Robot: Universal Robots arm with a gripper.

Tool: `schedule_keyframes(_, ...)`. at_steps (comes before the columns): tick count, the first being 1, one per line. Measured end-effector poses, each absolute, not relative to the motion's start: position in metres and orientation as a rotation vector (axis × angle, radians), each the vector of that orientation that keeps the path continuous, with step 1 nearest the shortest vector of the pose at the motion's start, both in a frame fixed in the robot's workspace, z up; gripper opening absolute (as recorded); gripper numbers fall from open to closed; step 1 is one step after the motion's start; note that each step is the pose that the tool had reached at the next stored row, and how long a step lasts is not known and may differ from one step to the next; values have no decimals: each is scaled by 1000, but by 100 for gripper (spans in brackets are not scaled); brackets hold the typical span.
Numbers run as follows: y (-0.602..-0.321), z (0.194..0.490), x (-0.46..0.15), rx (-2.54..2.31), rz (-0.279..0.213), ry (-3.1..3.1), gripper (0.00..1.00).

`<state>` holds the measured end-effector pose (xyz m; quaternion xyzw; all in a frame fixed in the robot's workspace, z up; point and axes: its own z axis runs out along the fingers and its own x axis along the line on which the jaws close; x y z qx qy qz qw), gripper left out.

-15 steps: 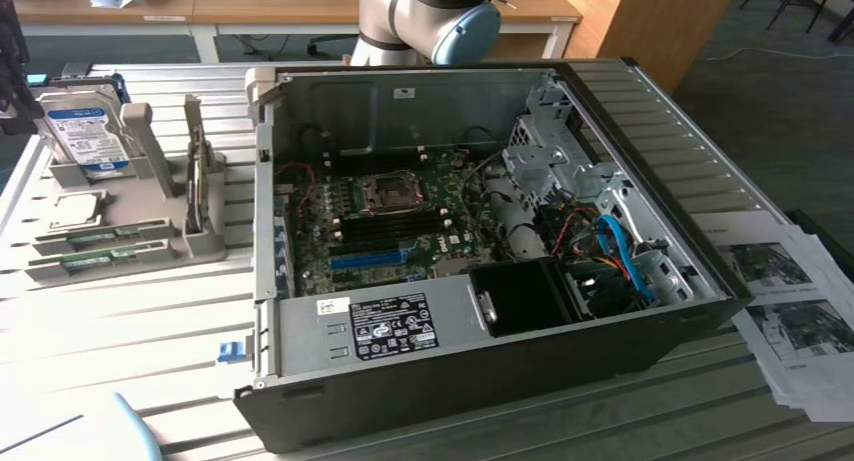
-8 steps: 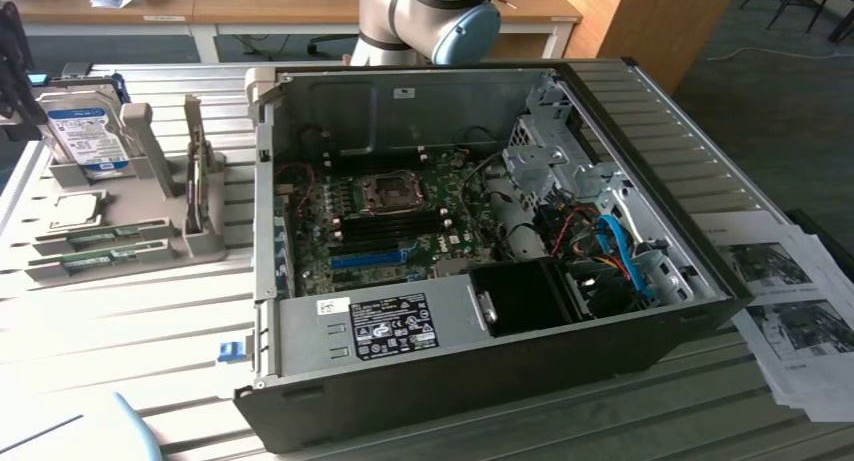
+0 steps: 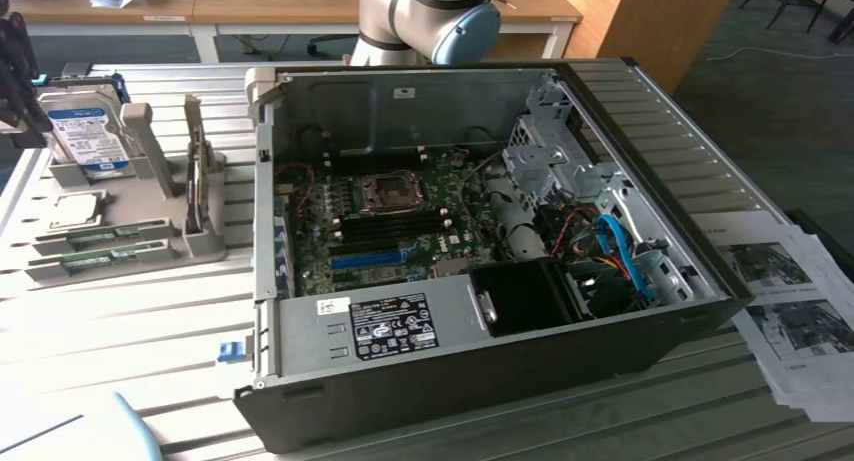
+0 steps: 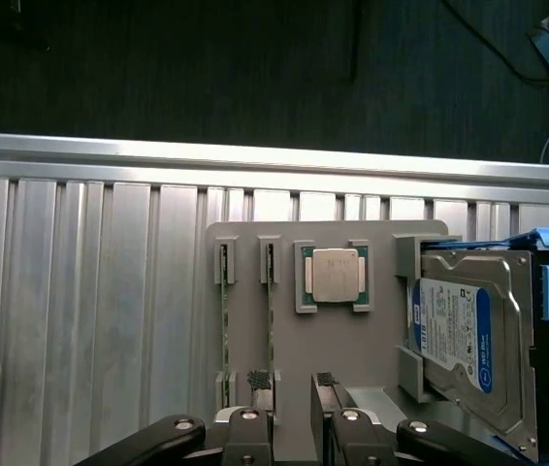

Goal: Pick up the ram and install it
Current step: 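Pick up the ram and move it above insertion slot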

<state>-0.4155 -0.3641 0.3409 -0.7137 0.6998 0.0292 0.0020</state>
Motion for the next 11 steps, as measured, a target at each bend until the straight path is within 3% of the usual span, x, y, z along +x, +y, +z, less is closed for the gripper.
schedule_keyframes(11, -364, 328, -415, -2239, 92, 2196, 29)
